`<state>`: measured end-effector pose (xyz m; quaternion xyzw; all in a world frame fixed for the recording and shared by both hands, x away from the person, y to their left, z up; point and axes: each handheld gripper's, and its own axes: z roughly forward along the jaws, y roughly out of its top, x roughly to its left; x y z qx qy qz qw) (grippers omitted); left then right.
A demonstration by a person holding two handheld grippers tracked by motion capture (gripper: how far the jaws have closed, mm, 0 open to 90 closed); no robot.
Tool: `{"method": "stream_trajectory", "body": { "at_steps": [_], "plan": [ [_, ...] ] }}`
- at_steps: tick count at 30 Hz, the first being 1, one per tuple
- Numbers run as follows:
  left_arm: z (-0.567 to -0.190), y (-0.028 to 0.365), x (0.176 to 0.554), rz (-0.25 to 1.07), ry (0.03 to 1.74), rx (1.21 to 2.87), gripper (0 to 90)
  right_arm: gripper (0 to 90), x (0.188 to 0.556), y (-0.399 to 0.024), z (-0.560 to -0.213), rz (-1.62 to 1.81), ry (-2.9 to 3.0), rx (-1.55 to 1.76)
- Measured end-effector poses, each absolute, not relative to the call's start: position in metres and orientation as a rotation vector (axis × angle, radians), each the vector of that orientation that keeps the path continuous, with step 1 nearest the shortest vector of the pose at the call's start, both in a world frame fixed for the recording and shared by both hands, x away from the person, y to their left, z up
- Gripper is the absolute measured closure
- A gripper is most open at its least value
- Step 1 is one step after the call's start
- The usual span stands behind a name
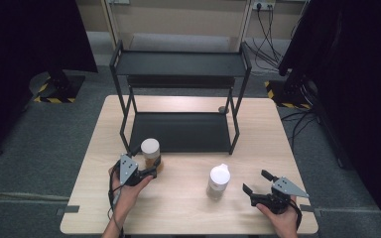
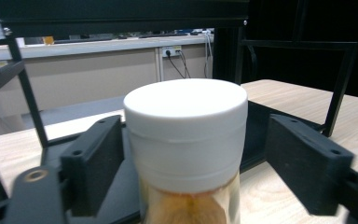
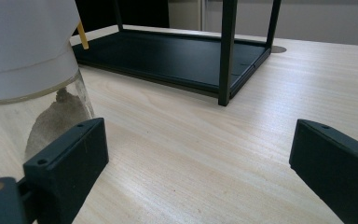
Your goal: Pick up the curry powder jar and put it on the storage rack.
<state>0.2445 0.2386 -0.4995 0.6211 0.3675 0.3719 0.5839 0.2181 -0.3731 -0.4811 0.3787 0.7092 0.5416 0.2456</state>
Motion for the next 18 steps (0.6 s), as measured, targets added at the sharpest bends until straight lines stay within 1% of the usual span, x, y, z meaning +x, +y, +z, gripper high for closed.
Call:
{"method": "stream_trajectory", "body": {
  "at_steps": [3,9,18],
  "plan": [
    [-0.4993,0.2363,0.2469,0.874,0.861,1.439,24.9,4.9,0.2185,-0.3727,-0.4805,1.475,1.939,1.035],
    [-0.4975,0.234,0.2505,0.889,0.872,1.453,30.3,5.0,0.2186,-0.3726,-0.4804,1.474,1.94,1.036],
    [-0.4984,0.2361,0.2532,0.872,0.869,1.45,32.8,5.2,0.2188,-0.3726,-0.4803,1.473,1.942,1.033]
  ]
}}
